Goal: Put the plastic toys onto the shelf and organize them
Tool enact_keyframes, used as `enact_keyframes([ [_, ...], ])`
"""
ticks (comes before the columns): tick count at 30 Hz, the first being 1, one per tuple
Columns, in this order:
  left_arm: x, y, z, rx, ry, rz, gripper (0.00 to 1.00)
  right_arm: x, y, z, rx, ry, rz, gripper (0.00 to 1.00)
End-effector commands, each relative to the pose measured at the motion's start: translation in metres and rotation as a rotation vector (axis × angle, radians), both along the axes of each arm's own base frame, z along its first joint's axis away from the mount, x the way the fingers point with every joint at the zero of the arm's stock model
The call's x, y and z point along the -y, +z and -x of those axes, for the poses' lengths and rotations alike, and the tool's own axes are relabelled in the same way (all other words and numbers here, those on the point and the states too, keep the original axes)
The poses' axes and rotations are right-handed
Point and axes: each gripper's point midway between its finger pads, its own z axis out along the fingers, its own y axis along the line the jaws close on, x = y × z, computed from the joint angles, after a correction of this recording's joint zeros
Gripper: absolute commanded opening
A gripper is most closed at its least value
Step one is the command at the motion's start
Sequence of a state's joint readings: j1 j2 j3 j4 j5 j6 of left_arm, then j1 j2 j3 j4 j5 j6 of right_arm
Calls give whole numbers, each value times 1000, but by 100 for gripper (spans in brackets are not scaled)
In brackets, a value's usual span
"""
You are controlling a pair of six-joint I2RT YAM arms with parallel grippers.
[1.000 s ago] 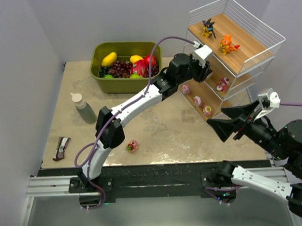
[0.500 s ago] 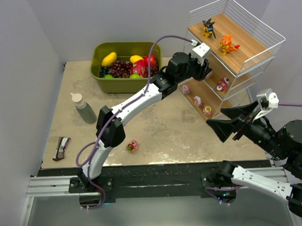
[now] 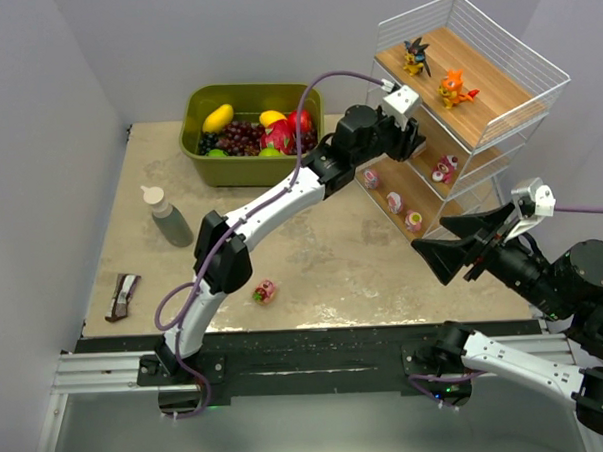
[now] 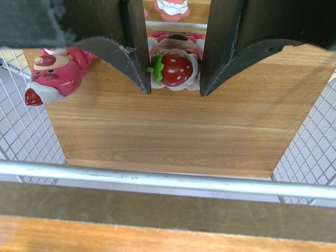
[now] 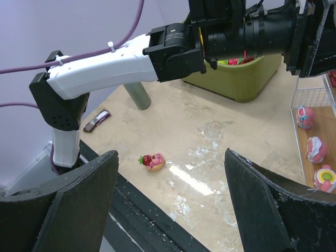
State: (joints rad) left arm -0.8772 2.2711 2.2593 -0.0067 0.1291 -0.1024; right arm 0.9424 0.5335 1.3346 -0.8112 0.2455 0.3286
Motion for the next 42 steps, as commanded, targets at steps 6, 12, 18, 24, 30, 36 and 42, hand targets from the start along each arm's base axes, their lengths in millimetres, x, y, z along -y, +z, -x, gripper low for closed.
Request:
enact_keyframes([
  [6, 6, 16, -2, 20, -25, 68, 55, 6, 6, 0, 16, -19, -26, 85],
  [12, 7, 17, -2, 23, -25, 75, 62, 6, 5, 0, 16, -19, -26, 85],
  [18, 8, 22, -1, 22, -33, 96, 60, 6, 5, 0, 18, -20, -24, 85],
  [24, 4, 30, 0, 28, -19, 120, 62, 6, 5, 0, 17, -19, -23, 85],
  [30, -5, 48, 1, 56, 6, 156, 76, 5, 3, -1, 16, -20, -18, 85],
  [36, -17, 67, 3, 90, 38, 182, 86, 6, 3, -1, 17, -22, -18, 86],
  [42, -26, 82, 10, 106, 45, 216, 93, 2, 1, -3, 11, -20, -11, 86],
])
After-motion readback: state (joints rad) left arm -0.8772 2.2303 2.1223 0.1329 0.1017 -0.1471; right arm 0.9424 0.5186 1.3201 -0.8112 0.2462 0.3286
